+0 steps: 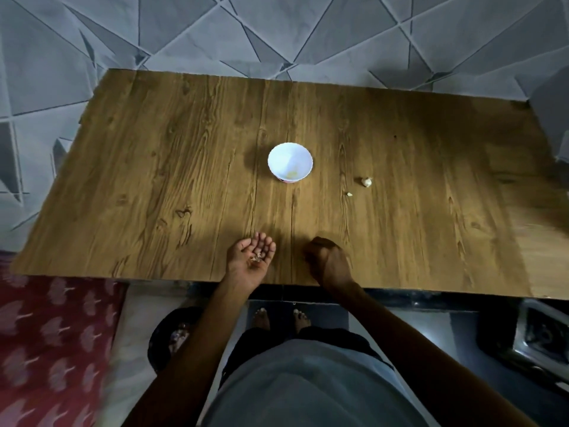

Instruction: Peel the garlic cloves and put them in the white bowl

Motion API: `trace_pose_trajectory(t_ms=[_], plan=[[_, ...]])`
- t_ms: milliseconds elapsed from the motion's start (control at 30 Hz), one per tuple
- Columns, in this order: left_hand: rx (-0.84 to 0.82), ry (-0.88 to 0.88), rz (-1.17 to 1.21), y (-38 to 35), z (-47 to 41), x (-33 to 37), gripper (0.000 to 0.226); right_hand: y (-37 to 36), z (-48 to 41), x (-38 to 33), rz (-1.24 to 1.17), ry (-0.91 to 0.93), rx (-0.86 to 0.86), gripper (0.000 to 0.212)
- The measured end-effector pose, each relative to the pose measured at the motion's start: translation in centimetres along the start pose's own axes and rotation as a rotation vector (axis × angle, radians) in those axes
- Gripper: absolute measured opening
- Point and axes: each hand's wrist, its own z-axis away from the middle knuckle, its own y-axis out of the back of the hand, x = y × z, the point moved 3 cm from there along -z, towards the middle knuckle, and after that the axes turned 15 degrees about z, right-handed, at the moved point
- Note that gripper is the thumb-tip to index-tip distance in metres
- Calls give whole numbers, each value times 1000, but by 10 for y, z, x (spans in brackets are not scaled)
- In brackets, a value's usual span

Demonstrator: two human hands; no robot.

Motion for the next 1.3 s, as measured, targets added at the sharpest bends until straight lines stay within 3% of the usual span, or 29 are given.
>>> trace_pose_trajectory(t_ms=[133,267,367,433,600,767,933,1100,1167,1267,1300], plan=[[19,-44,37,8,7,-6,31,-4,-2,-2,79,63,-11,14],[16,-69,69,13,12,-15,30,-7,-7,-8,157,86,-92,34],[8,-80,90,15,13,-21,30,4,-7,9,-84,-116,-15,10],[-1,-86,104,15,14,-24,30,11,-4,23,-247,-234,67,13],[-3,-101,128,13,18,-30,30,14,-11,29,-312,-230,64,16],[6,-112,137,10,19,-30,30,7,-14,19,-200,-103,2,14],[12,-116,135,12,17,-29,30,6,-16,13,73,95,-101,18],[18,-128,119,4,16,-32,30,4,-17,6,262,173,-178,39],[13,-138,106,1,17,-32,30,7,-19,3,187,106,-205,34],[26,-148,93,2,16,-31,31,26,-21,-18,-157,-66,-103,18],[33,-145,100,4,15,-30,30,30,-20,-33,-228,-40,-58,15]])
